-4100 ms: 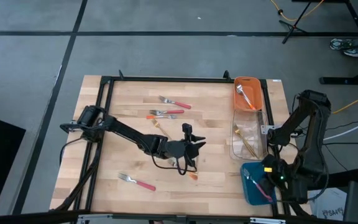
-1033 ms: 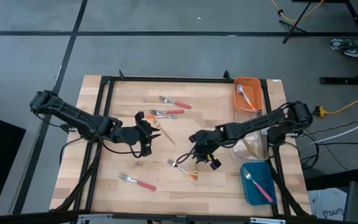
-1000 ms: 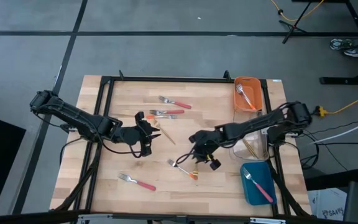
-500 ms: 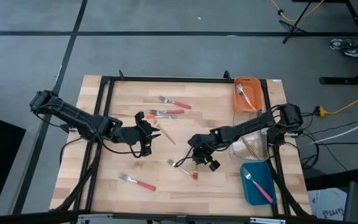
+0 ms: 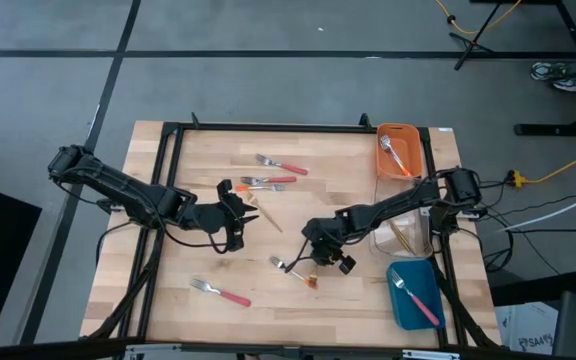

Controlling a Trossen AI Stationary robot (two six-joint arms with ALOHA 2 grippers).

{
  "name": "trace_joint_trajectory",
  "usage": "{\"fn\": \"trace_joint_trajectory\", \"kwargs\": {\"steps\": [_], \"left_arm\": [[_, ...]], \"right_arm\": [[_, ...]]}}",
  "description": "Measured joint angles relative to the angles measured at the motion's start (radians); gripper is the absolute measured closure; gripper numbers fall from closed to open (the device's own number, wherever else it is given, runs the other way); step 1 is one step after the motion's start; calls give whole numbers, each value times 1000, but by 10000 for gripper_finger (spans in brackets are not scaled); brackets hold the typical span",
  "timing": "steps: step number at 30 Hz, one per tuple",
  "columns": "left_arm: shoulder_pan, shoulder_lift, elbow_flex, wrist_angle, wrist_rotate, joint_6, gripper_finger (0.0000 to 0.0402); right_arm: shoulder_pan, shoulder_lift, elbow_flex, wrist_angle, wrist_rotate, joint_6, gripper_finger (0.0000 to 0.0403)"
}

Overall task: Sort silverware by color (type)
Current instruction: Put the gold fork into the transparent bin

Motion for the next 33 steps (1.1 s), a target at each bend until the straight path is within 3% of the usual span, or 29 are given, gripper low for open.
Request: {"fn": "trace_joint_trajectory", "kwargs": {"steps": [13,27,33], "left_arm": [[0,0,0,0,0,0,317],[0,0,0,0,0,0,317],[0,0,0,0,0,0,317]], "right_arm": [[2,9,1,0,47,-26,308],[1,10,1,-1,59,-26,392],[1,10,1,-1,61,-26,397]]}}
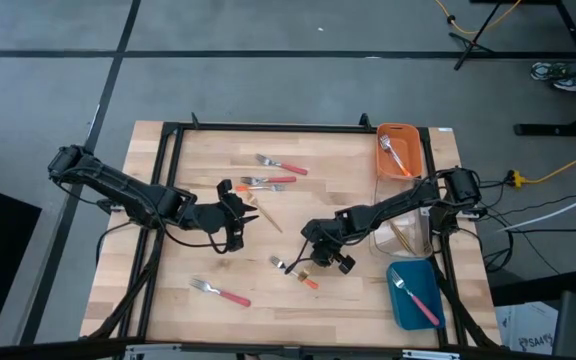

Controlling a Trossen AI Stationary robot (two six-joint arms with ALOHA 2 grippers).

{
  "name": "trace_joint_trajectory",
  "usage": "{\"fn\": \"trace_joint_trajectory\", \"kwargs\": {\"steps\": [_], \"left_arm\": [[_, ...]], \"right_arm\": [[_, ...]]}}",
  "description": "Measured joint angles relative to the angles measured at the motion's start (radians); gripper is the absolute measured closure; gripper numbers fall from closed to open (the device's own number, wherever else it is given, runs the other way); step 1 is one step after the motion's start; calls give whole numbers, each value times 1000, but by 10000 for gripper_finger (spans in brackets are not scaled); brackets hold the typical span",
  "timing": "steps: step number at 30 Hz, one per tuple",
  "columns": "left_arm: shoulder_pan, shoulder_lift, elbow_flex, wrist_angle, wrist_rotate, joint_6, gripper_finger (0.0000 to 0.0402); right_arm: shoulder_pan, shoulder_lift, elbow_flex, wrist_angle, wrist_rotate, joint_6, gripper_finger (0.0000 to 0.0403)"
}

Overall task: Sort silverware by color (type)
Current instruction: Put the gold fork into the transparent bin

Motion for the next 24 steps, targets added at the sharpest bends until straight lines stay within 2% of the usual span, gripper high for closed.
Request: {"fn": "trace_joint_trajectory", "kwargs": {"steps": [17,24], "left_arm": [[0,0,0,0,0,0,317],[0,0,0,5,0,0,317]], "right_arm": [[-2,-8,-3,3,-25,64,401],[0,-60,-6,0,-21,75,401]]}}
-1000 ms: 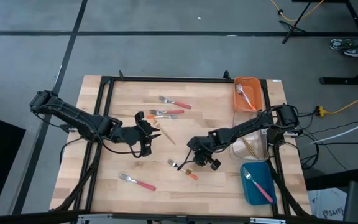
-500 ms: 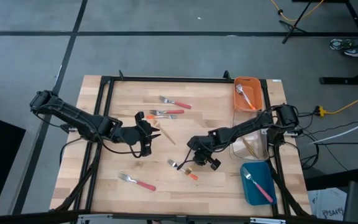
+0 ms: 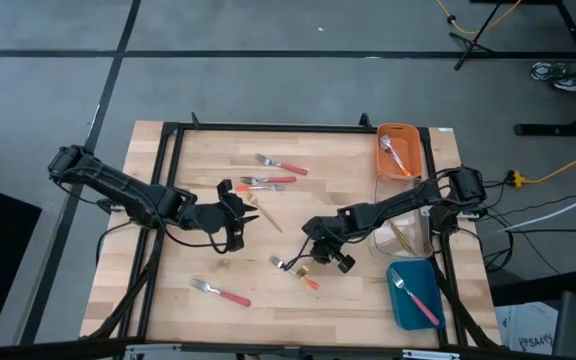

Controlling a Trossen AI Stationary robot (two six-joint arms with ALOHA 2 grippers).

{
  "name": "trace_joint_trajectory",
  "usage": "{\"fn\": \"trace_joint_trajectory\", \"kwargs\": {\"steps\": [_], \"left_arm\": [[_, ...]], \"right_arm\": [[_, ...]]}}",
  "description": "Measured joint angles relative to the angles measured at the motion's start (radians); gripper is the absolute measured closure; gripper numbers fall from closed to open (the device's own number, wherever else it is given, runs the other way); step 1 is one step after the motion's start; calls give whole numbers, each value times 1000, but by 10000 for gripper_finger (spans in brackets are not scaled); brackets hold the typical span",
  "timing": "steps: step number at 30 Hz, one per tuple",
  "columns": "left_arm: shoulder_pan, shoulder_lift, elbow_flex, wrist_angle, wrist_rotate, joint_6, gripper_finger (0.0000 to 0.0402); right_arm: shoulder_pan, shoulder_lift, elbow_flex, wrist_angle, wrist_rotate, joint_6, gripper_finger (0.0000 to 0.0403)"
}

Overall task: Sort silverware by color (type)
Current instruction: Put the gold fork into the transparent bin

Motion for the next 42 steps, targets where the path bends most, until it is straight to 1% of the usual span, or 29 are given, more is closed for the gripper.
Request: {"fn": "trace_joint_trajectory", "kwargs": {"steps": [9,13,16,28,32,42], "left_arm": [[0,0,0,-1,0,0,317],[0,0,0,-1,0,0,317],[0,0,0,-1,0,0,317],[0,0,0,-2,0,0,317],[0,0,0,-4,0,0,317],[0,0,0,-4,0,0,317]], "right_arm": [[0,-83,1,5,11,80,402],[0,-143,2,5,13,125,402],[0,-198,2,5,42,177,402],[-1,-440,3,-20,148,551,402],[-1,-520,3,-75,199,655,402],[-1,-694,4,-294,330,885,402]]}}
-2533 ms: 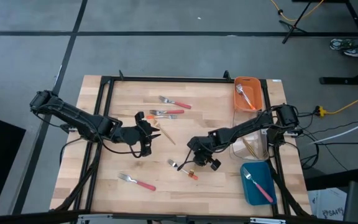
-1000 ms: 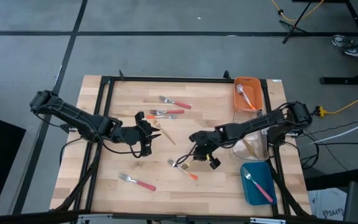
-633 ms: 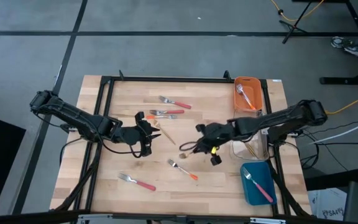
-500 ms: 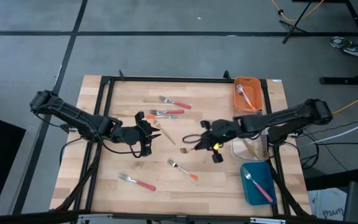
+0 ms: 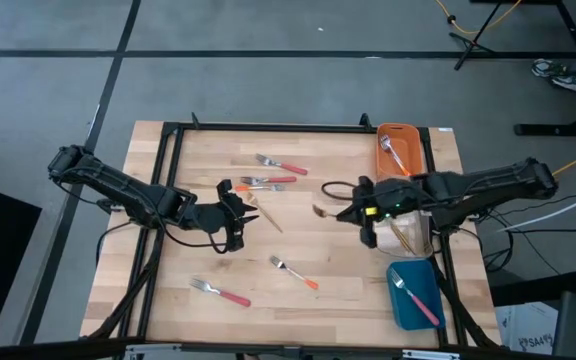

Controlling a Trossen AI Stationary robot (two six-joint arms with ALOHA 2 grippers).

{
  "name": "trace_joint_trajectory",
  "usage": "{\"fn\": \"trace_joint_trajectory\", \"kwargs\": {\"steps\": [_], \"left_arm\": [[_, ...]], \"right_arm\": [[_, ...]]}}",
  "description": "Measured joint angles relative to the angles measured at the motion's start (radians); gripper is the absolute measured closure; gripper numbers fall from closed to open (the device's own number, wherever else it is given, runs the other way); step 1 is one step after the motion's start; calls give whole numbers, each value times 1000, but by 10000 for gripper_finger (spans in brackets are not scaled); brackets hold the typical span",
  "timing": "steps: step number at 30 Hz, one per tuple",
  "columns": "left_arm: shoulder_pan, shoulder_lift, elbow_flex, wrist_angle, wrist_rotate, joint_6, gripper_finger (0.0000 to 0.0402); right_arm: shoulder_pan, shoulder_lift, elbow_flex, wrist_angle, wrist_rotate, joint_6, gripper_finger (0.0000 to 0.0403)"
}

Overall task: Sort silverware by color (type)
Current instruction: Put the gold fork into the transparent bin

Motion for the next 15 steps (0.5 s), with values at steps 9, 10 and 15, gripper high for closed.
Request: {"fn": "trace_joint_trajectory", "kwargs": {"steps": [9,10,15], "left_arm": [[0,0,0,0,0,1,317],[0,0,0,0,0,1,317],[0,0,0,0,0,1,317]], "right_arm": [[0,-127,0,-215,82,201,402],[0,-139,0,-247,90,227,402],[0,-186,0,-402,111,363,402]]}}
